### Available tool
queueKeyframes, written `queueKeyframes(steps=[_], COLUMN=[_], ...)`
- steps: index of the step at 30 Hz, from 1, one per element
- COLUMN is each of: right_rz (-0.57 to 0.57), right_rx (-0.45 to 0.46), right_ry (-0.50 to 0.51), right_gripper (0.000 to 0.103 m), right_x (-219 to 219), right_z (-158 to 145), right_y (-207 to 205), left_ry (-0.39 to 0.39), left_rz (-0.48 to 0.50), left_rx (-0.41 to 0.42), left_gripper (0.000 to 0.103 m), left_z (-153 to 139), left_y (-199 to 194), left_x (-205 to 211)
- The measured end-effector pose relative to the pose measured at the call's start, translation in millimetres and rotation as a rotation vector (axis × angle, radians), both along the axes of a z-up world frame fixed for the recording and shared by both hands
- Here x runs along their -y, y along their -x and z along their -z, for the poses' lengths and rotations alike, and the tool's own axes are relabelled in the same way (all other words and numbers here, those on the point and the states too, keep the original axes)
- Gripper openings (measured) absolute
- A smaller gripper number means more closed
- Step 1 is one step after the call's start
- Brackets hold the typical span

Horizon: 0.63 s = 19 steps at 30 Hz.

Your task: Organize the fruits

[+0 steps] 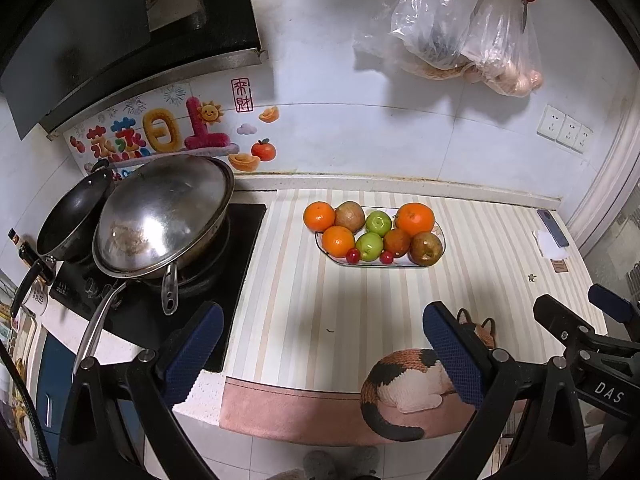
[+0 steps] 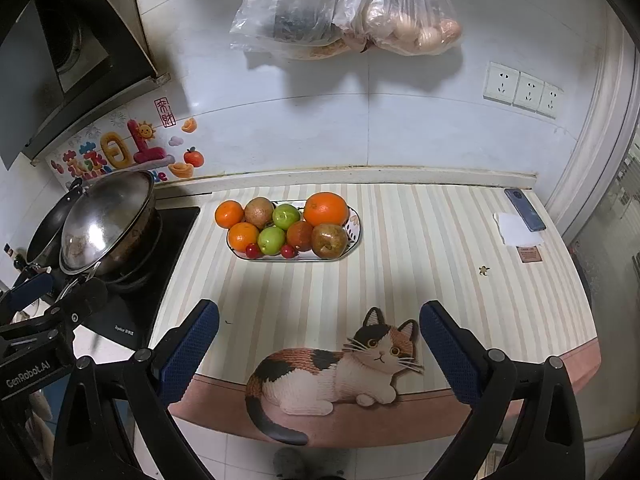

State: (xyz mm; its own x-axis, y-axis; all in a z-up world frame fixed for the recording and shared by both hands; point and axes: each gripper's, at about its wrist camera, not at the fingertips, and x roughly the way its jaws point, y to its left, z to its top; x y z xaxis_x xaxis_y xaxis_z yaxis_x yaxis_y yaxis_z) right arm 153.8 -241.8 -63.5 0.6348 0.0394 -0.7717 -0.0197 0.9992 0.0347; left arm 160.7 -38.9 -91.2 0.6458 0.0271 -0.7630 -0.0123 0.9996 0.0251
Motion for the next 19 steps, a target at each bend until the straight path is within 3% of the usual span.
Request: queueKeyframes(steps=[19], right_rz=[-0.001], right_rx=[0.0], right_ry=[0.0], right_gripper=[0.102], right_x=[0.4], right_z=[0.1], right_y=[-1.2], left_ry=[0.016], left_rz=[-0.007], left_rx=[-0.004], left_gripper=[0.102], left_z=[1.0], left_y=[-3.8], left_x=[-1.1])
